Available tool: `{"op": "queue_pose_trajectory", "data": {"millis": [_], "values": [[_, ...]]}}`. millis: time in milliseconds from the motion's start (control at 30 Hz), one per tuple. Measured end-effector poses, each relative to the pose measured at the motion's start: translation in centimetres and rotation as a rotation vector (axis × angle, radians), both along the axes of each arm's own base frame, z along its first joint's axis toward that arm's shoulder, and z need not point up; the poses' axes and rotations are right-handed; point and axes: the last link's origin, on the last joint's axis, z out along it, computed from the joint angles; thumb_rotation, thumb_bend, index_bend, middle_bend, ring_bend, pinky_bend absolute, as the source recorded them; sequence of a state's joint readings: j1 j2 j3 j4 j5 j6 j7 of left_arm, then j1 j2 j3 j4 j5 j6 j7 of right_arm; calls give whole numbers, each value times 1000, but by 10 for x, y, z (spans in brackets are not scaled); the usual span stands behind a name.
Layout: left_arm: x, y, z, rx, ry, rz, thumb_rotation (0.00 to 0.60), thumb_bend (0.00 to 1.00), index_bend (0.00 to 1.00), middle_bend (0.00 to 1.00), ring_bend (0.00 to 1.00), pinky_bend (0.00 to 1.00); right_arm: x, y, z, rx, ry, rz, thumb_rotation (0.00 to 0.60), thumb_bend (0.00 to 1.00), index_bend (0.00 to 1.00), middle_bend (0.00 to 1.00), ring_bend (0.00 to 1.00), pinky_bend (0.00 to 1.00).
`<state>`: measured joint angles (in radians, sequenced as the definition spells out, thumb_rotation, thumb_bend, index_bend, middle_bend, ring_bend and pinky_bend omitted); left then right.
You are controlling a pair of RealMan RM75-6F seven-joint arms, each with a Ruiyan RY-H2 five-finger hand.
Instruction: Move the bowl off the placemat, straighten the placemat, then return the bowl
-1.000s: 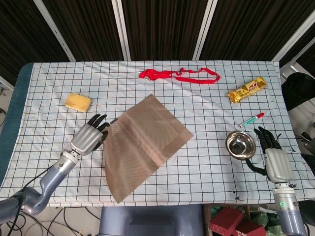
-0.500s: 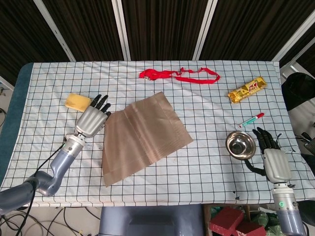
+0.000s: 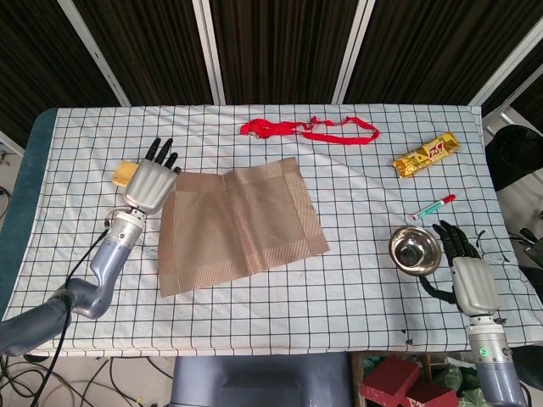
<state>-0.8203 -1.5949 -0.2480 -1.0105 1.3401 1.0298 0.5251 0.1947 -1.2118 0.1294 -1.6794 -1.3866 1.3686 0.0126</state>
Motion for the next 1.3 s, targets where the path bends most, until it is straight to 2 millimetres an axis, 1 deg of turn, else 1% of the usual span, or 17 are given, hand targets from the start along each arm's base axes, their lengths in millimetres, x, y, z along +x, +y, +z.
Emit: {"op": "queue_pose_trajectory", "data": {"millis": [100, 167, 200, 233, 267, 333, 400, 533, 700, 767, 867, 1000, 1100, 1200, 1300], "values": [[4, 5, 2, 26, -22, 13, 600, 294, 570, 221, 62, 88, 0, 0, 0, 3, 1, -1, 600, 228, 88, 17, 16, 172], [4, 5, 2, 38, -30, 14, 600, 156, 430, 170, 57, 63, 0, 1, 0, 3, -1, -2, 600, 227, 88, 17, 16, 171], [4, 4, 2, 45, -35, 16, 600, 115, 378, 154, 53, 56, 0, 1, 0, 4, -1, -2, 600, 226, 89, 17, 16, 171], [2, 4, 3, 49, -38, 21, 600, 71, 306, 130, 43, 44, 0, 1, 0, 5, -1, -2, 600, 224, 89, 17, 16, 171], [0, 3, 3, 51, -43, 28, 600, 48, 243, 110, 32, 32, 0, 1, 0, 6, 0, -1, 600, 215, 89, 17, 16, 172], [-4, -1, 3, 50, -62, 42, 600, 37, 175, 91, 18, 16, 0, 1, -1, 9, 3, -1, 600, 199, 89, 17, 16, 172], [-8, -6, 4, 47, -88, 52, 600, 37, 145, 83, 10, 6, 0, 2, -1, 11, 6, 0, 600, 185, 89, 17, 16, 172], [-17, -20, 11, 41, -173, 73, 600, 37, 132, 79, 1, 0, 1, 2, 0, 8, 12, 4, 600, 167, 89, 17, 17, 172], [-28, -45, 27, 46, -286, 91, 600, 37, 127, 77, 2, 0, 3, 2, 2, 2, 18, 19, 600, 132, 90, 17, 16, 172], [-34, -58, 36, 52, -340, 103, 600, 37, 124, 73, 2, 0, 4, 2, 2, -1, 22, 27, 600, 122, 90, 19, 17, 171], [-46, -84, 52, 68, -405, 127, 600, 37, 111, 64, 1, 0, 8, 1, 3, -6, 37, 48, 600, 119, 90, 22, 20, 172], [-63, -128, 72, 82, -465, 179, 600, 37, 95, 48, 1, 0, 14, -1, 6, -17, 73, 83, 600, 106, 102, 30, 24, 172], [-77, -168, 86, 98, -492, 223, 600, 37, 90, 41, 1, 0, 19, -3, 6, -22, 103, 117, 600, 54, 111, 36, 26, 172], [-87, -198, 93, 109, -505, 235, 600, 37, 78, 23, 0, 0, 24, -9, 4, -24, 142, 153, 600, 32, 111, 36, 26, 172], [-92, -218, 97, 120, -527, 236, 600, 37, 72, 12, 0, 0, 34, -17, -1, -16, 176, 192, 600, 31, 119, 36, 26, 172]]}}
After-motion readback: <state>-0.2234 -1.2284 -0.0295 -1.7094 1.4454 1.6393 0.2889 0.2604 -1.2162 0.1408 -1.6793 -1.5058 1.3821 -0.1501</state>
